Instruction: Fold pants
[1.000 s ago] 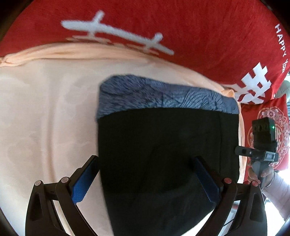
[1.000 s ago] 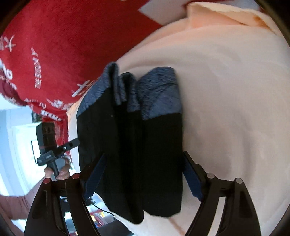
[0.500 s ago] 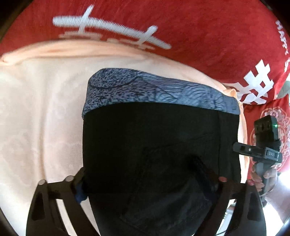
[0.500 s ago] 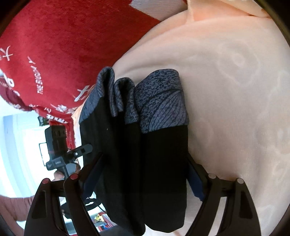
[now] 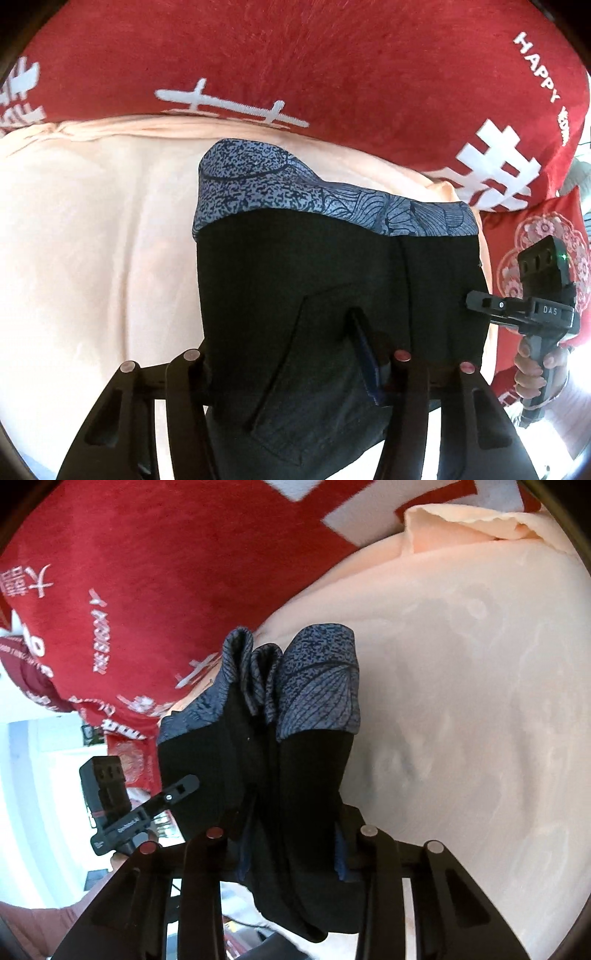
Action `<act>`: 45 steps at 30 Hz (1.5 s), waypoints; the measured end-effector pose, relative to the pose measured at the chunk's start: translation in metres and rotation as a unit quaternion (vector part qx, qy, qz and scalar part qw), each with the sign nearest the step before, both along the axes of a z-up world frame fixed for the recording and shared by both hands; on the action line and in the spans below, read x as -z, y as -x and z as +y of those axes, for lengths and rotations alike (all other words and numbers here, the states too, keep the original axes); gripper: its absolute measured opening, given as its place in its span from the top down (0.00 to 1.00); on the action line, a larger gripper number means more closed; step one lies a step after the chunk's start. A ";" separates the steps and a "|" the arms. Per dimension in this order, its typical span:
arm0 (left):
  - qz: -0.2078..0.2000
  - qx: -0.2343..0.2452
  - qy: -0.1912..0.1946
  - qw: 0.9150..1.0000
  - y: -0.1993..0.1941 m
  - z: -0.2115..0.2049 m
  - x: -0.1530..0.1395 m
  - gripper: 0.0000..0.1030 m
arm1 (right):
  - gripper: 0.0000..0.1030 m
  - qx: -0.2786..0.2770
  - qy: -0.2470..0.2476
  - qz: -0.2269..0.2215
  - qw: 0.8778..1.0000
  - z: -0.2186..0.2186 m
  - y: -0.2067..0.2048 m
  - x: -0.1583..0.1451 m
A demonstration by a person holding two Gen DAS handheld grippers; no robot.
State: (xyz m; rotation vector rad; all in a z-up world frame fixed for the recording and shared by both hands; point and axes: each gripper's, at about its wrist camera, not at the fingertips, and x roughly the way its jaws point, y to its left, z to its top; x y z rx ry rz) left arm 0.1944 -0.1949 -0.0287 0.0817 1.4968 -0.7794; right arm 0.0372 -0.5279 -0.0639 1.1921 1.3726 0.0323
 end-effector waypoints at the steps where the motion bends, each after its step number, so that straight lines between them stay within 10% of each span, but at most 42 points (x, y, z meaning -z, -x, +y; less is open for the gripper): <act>1: 0.000 0.001 -0.002 1.000 0.005 0.007 -0.005 0.44 | 0.64 -0.003 -0.005 0.000 1.000 0.004 0.003 -0.005; 12: 0.011 0.020 -0.022 1.000 0.034 0.071 0.012 0.42 | 0.64 0.013 -0.027 -0.003 1.000 0.071 0.051 -0.039; 18: -0.006 -0.005 -0.049 0.999 0.028 0.090 0.056 0.00 | 0.60 -0.002 0.019 0.030 0.999 0.108 0.062 -0.016; 25: -0.036 0.001 -0.069 0.997 0.031 0.092 0.046 0.00 | 0.30 -0.014 0.096 0.067 0.993 0.119 0.054 -0.005; 45: -0.109 0.031 -0.160 0.981 0.082 0.110 -0.016 0.00 | 0.22 0.011 0.199 0.162 0.967 0.133 0.095 -0.079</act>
